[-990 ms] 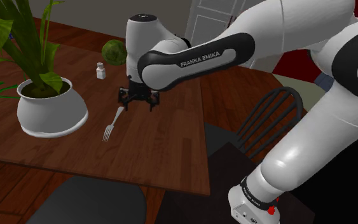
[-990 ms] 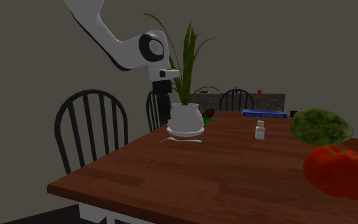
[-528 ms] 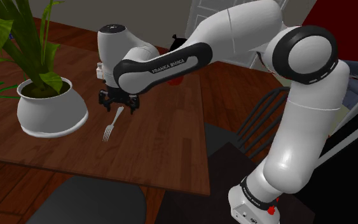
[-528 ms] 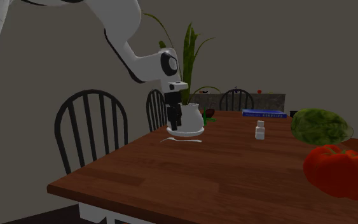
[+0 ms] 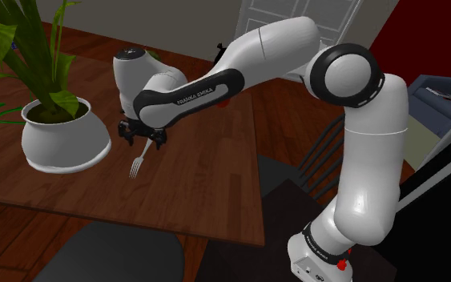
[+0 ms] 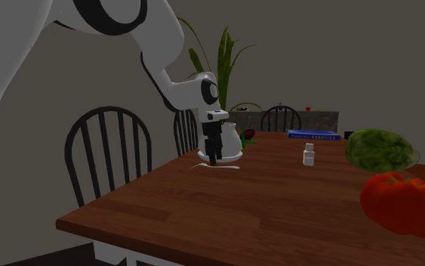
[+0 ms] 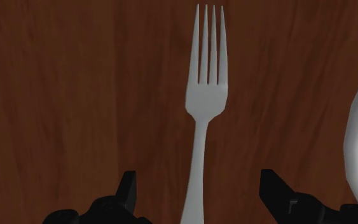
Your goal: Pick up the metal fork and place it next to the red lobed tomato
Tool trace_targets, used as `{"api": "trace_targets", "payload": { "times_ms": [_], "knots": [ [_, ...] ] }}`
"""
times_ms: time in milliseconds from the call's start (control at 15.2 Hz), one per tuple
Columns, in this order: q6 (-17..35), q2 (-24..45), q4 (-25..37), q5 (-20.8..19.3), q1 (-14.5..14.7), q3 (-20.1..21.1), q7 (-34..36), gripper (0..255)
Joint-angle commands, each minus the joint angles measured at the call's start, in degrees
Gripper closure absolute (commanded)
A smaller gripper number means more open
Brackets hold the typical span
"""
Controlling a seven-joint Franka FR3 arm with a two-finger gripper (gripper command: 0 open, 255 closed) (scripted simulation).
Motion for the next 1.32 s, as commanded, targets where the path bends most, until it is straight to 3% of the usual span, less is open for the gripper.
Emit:
{"api": "trace_targets", "payload": {
  "times_ms": [0, 594, 660, 1254],
  "knots": [
    [1.16, 0.94, -0.32, -0.68, 0.21, -0.41, 0.49, 0],
    [1.45, 1.19, -0.39, -0.85, 0.25, -0.53, 0.59, 0],
    [1.45, 1.19, -0.39, -0.85, 0.25, -0.53, 0.59, 255],
    [1.46, 1.19, -0.4, -0.85, 0.25, -0.53, 0.59, 255]
  ]
}}
